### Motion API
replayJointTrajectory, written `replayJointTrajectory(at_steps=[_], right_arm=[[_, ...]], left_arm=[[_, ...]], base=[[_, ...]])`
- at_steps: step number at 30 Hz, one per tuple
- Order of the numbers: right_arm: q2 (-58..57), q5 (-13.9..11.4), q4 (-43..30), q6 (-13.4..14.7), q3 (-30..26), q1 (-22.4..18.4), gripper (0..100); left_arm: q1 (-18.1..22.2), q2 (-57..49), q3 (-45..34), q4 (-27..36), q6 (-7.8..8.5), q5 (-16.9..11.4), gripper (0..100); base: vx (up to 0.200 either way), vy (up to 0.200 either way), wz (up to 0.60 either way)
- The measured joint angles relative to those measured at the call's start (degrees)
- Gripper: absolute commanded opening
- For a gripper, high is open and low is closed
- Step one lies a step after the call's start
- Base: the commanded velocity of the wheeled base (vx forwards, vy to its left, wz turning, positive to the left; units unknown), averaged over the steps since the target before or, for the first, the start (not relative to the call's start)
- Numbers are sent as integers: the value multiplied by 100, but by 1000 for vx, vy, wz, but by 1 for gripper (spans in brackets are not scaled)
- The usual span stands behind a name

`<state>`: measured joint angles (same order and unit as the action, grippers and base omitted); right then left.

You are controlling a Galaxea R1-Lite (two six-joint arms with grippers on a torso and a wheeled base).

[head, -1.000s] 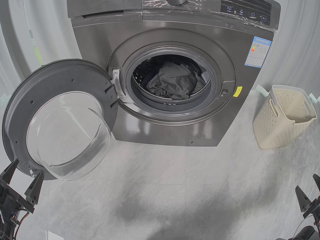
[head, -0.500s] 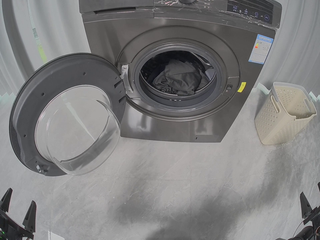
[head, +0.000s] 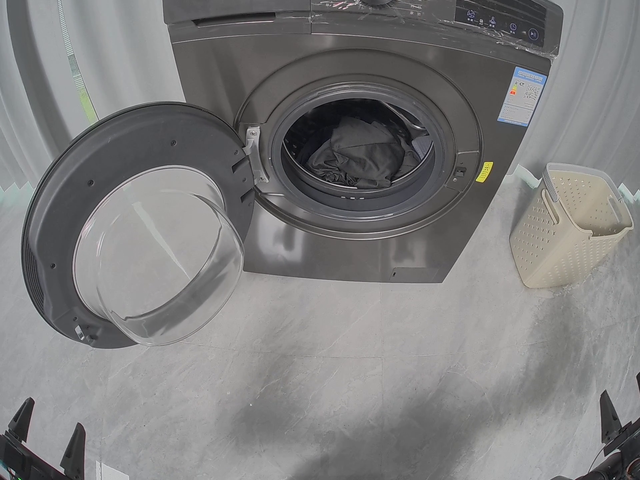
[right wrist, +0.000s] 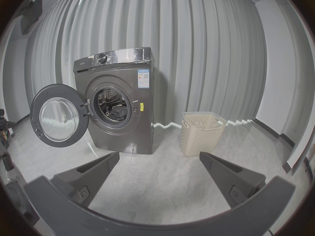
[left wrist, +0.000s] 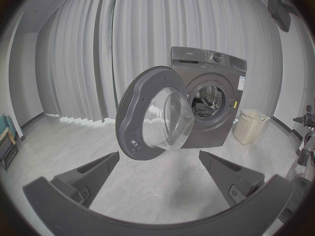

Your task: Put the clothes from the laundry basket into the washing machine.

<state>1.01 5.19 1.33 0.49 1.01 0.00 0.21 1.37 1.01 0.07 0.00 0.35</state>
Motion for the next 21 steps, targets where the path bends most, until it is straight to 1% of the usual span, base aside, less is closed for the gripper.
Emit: replayJointTrajectory(at_steps=[3, 6, 7, 9, 11, 13, 14, 17, 21], right_arm=[[-17, -27, 88, 6, 0, -2, 100], [-27, 49, 107, 27, 0, -10, 100], [-28, 11, 102, 44, 0, -10, 100], [-30, -174, 59, 41, 0, -11, 100], [-30, -473, -76, 38, 0, -10, 100], [-33, -606, -149, 55, 0, -10, 100], [-33, -608, -187, 63, 0, -5, 100], [-33, -486, -267, 46, 0, 0, 100], [-30, -628, -280, -93, 0, 0, 100]], left_arm=[[-16, -35, 0, 2, -16, 13, 100], [-21, -55, 0, 2, -49, 22, 100], [-21, -62, 0, 2, -51, 22, 100], [-21, -66, 0, 2, -49, 20, 100], [-21, -68, 0, 2, -40, 18, 100], [-21, -73, 0, 4, -32, 20, 100], [-21, -73, 0, 2, -24, 16, 100], [-16, -73, 0, 2, 0, 9, 100], [-18, -73, 0, 2, 5, 0, 100]], base=[[0, 0, 0], [0, 0, 0], [0, 0, 0], [0, 200, 0], [0, 200, 0], [0, 200, 0], [0, 200, 0], [0, 200, 0], [0, 200, 0]])
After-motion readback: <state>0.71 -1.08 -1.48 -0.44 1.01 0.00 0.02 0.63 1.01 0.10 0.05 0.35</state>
